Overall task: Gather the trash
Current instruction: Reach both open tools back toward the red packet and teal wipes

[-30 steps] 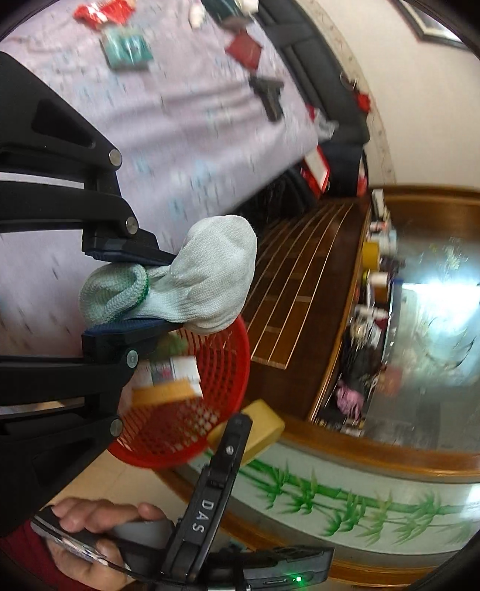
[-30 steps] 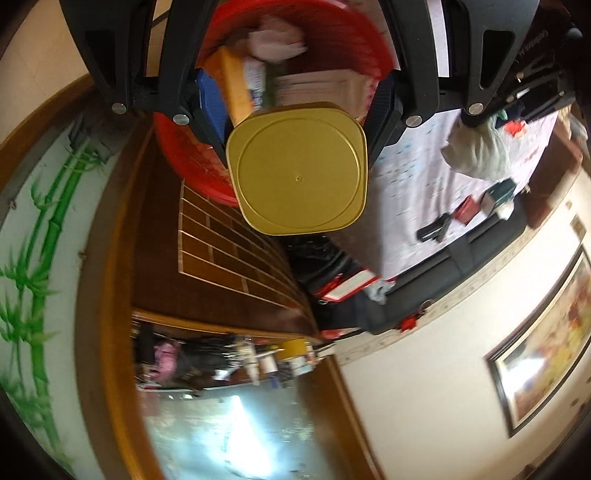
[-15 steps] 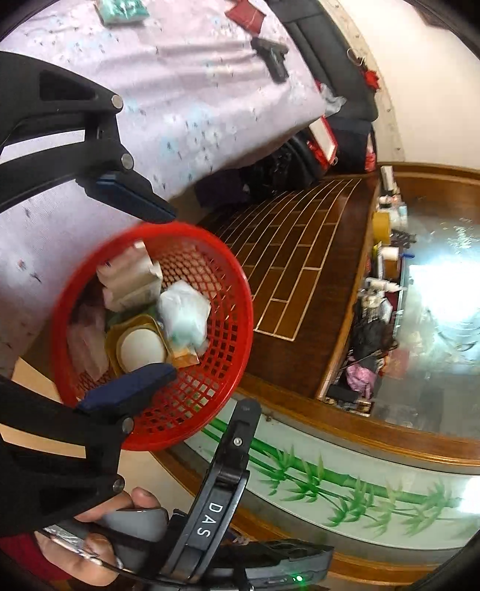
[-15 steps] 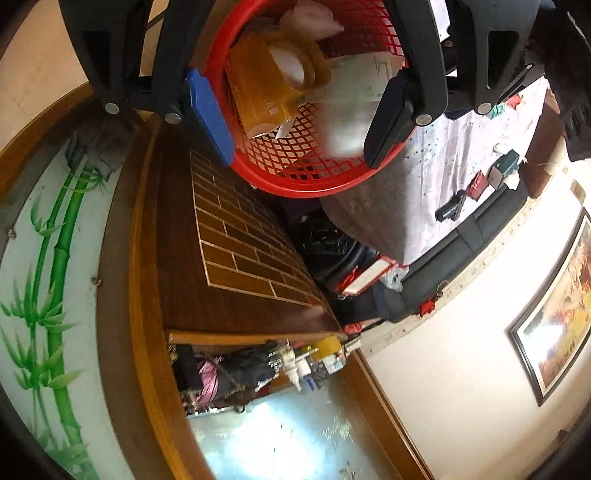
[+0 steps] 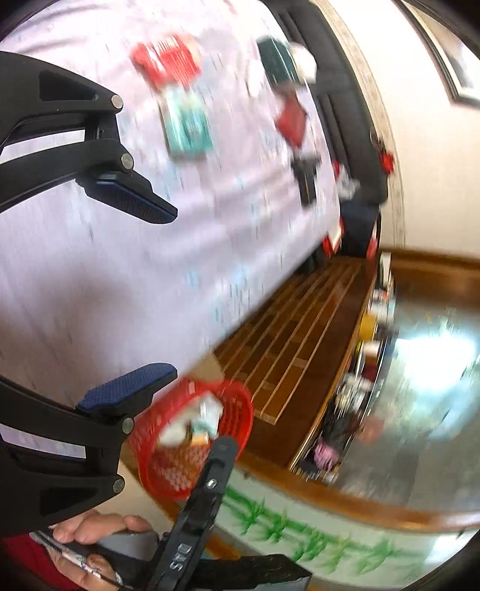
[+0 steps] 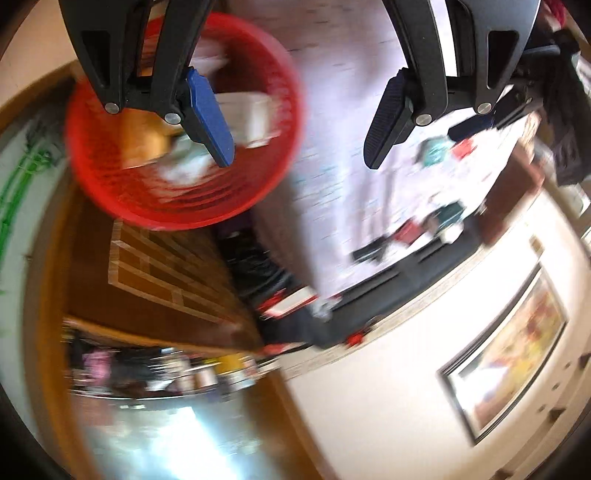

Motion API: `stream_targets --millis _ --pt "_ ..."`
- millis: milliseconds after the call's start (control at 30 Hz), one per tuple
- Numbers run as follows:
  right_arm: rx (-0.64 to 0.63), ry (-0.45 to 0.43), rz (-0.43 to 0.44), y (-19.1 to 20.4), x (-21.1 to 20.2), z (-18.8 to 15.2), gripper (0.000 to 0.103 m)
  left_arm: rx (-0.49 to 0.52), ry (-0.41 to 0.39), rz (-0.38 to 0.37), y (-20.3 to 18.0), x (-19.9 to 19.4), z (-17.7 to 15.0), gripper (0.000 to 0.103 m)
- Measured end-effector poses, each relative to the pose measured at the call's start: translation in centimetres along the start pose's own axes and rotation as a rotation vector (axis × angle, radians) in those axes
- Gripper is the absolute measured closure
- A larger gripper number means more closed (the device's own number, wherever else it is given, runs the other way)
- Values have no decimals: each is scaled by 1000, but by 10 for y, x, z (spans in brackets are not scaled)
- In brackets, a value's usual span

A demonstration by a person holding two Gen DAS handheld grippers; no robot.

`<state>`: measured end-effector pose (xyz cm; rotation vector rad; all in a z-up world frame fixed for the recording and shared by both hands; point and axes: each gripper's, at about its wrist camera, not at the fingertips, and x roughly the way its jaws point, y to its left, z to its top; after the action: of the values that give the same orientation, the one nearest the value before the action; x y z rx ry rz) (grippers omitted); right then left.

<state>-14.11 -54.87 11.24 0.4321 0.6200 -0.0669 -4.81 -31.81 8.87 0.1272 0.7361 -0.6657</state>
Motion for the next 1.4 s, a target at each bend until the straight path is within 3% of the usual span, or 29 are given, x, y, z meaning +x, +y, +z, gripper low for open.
stream_targets --millis 133,233,333,400,500,533,633,800,833,900,1000,1100,1200,1400 --pt "-57 49 64 40 18 -12 26 -96 30 101 69 -13 -11 26" --pt "-99 71 85 66 31 -18 26 -229 66 202 135 -16 -19 27" --pt "-121 91 104 82 42 -24 26 -358 101 257 191 -17 -30 27" --pt "-135 105 115 92 48 -28 26 -482 143 245 229 -10 -41 27" --pt "-167 117 122 104 52 -32 26 -674 168 137 268 1 -60 28" --pt "-176 120 123 107 53 -33 26 -694 123 134 274 -2 -59 28" --pt "-195 128 120 111 54 -37 26 -696 105 149 280 3 -48 28" --pt "-199 143 108 112 59 -39 26 -605 120 223 284 37 -25 29" --pt "-199 144 106 111 60 -39 26 -582 113 232 282 41 -22 32" --pt "-202 146 99 110 61 -39 26 -554 134 237 278 53 -20 66" --pt "-203 157 94 109 65 -38 26 -514 109 253 271 54 -21 84" --pt "-230 170 98 117 73 -34 26 -519 102 207 263 45 -29 95" --pt "-269 200 140 133 88 -23 26 -490 94 214 249 34 -38 98" --pt "-308 312 180 166 172 4 26 -462 74 198 222 0 -59 100"
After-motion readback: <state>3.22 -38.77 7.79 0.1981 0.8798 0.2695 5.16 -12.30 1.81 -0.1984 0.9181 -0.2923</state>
